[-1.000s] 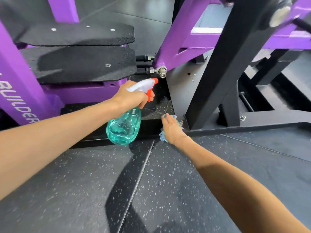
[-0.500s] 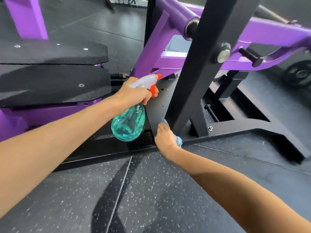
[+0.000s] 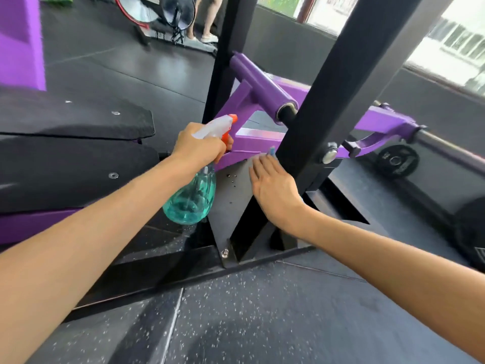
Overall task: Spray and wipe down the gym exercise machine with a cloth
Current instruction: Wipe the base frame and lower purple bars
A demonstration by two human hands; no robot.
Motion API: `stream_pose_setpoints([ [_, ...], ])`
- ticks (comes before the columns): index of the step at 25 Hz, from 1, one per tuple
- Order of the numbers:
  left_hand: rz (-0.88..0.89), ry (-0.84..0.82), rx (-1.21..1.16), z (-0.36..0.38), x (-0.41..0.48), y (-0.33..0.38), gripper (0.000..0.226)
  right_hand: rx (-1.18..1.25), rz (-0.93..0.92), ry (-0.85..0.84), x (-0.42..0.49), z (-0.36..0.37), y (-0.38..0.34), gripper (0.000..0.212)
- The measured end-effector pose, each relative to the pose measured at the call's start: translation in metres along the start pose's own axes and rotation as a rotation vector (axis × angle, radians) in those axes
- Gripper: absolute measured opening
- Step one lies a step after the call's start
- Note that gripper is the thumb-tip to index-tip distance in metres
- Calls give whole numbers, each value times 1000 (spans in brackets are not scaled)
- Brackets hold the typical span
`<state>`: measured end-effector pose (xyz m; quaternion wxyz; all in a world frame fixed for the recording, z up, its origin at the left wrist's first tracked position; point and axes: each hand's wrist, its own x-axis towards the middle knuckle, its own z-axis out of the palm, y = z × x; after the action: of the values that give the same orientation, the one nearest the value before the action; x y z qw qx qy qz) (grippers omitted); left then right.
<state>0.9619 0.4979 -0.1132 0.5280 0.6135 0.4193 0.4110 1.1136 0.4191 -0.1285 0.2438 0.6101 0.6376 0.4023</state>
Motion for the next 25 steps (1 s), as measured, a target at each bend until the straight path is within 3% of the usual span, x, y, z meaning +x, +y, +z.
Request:
stream_pose_setpoints([
  [2, 8, 10, 13, -2, 5, 18, 32, 6, 170, 136, 24, -16, 34, 60],
  [3, 11, 16, 1, -2, 6, 25, 29, 8, 202, 127, 28, -23, 45, 61],
  [7, 28, 65, -140, -2, 15, 45, 24, -10, 116, -141, 13, -37, 27, 46],
  [9, 10, 117, -181, -5, 23, 54, 33, 97, 141, -102, 38, -40, 32, 39],
  [11, 8, 142, -145, -11, 32, 68, 29, 208, 364, 11, 91, -44, 51, 45],
  [14, 23, 162, -111, -19, 40, 85, 21, 412, 640, -118, 133, -38, 58, 50],
  [17, -9, 188, -122, -29, 56, 95, 19, 492, 645, -150, 160, -29, 47, 51],
  [20, -13, 153, -91, -36, 65, 98, 38, 620, 689, -81, 199, -28, 60, 47],
  [25, -2, 95, -145, -37, 84, 105, 52, 704, 655, -282, 217, -25, 67, 50],
])
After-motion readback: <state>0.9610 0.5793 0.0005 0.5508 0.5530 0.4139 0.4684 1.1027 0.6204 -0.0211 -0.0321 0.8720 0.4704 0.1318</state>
